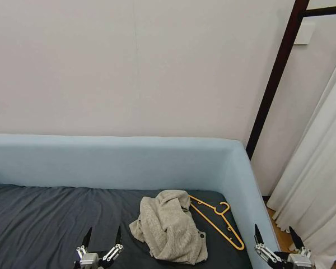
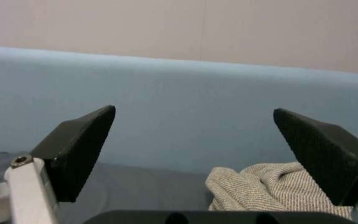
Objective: Pick up the clothes from the sofa and hang them on the clothes hanger.
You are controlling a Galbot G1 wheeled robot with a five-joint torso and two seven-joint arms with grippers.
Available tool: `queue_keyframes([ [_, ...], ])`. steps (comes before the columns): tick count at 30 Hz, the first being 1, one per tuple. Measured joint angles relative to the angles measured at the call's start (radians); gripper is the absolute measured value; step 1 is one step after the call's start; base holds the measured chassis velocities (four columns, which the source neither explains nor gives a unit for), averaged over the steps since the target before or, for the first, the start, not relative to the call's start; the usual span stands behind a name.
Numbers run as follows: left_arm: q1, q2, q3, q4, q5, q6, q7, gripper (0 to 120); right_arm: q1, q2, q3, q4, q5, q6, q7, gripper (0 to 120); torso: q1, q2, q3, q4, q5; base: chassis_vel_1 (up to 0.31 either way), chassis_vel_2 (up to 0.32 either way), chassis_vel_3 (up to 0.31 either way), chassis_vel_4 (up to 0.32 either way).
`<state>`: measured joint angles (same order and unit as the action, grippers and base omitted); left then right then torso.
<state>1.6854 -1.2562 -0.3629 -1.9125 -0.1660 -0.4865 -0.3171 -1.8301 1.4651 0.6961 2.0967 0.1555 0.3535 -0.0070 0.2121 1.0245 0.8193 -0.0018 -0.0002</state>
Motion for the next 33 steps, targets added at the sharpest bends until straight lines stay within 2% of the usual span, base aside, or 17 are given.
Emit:
queue_keyframes([
  [8,0.026,-0.043,-0.019,-0.015,-0.005,0.015,0.001,100,0.017,-0.027,-0.033,-0.027,0.006,0.002,0.009,100,0.0,0.0,0.0,0.0003,0.0001,0.0,0.0,0.0,0.0],
  [12,0.053,-0.067,-0.031,-0.018,0.002,0.004,0.009,100,0.032,-0.071,-0.048,-0.051,0.03,-0.007,0.017,100,0.0,0.0,0.0,0.0003,0.0003,0.0,0.0,0.0,0.0],
  [16,0.066,-0.071,-0.031,-0.015,0.012,-0.002,0.017,100,0.04,-0.155,-0.053,-0.045,0.11,-0.068,0.035,100,0.0,0.0,0.0,0.0002,0.0004,0.0,0.0,0.0,0.0],
  [17,0.066,-0.071,-0.031,-0.015,0.012,-0.002,0.017,100,0.04,-0.155,-0.053,-0.045,0.11,-0.068,0.035,100,0.0,0.0,0.0,0.0002,0.0004,0.0,0.0,0.0,0.0],
  [20,0.084,-0.068,-0.038,0.001,0.021,-0.018,0.02,100,0.061,-0.252,-0.078,-0.033,0.228,-0.144,0.062,100,0.0,0.0,0.0,0.0,0.0,0.0,0.0,0.0,0.0],
  [23,0.101,-0.072,-0.044,0.009,0.032,-0.031,0.02,100,0.116,-0.317,-0.112,-0.066,0.293,-0.188,0.091,100,0.0,0.0,0.0,0.0007,0.0003,0.0,0.0,0.0,0.0],
  [26,0.113,-0.084,-0.043,0.017,0.05,-0.043,0.021,100,0.19,-0.396,-0.157,-0.094,0.42,-0.253,0.116,100,0.0,0.0,0.0,0.0004,0.0006,0.0,0.0,0.0,0.0],
  [27,0.113,-0.084,-0.043,0.017,0.05,-0.043,0.021,100,0.19,-0.396,-0.157,-0.094,0.42,-0.253,0.116,100,0.0,0.0,0.0,0.0004,0.0006,0.0,0.0,0.0,0.0],
  [30,0.115,-0.089,-0.032,0.023,0.06,-0.045,0.025,100,0.269,-0.493,-0.222,-0.085,0.576,-0.352,0.132,100,0.0,0.0,0.0,0.0,0.0003,0.0,0.0,0.0,0.0],
  [31,0.115,-0.089,-0.032,0.023,0.06,-0.045,0.025,100,0.269,-0.493,-0.222,-0.085,0.576,-0.352,0.132,100,0.0,0.0,0.0,0.0,0.0003,0.0,0.0,0.0,0.0],
  [33,0.117,-0.079,-0.028,0.027,0.064,-0.047,0.026,100,0.333,-0.547,-0.291,-0.089,0.619,-0.385,0.151,100,0.0,0.0,0.0,0.0001,-0.0001,0.0,0.0,0.0,0.0],
])
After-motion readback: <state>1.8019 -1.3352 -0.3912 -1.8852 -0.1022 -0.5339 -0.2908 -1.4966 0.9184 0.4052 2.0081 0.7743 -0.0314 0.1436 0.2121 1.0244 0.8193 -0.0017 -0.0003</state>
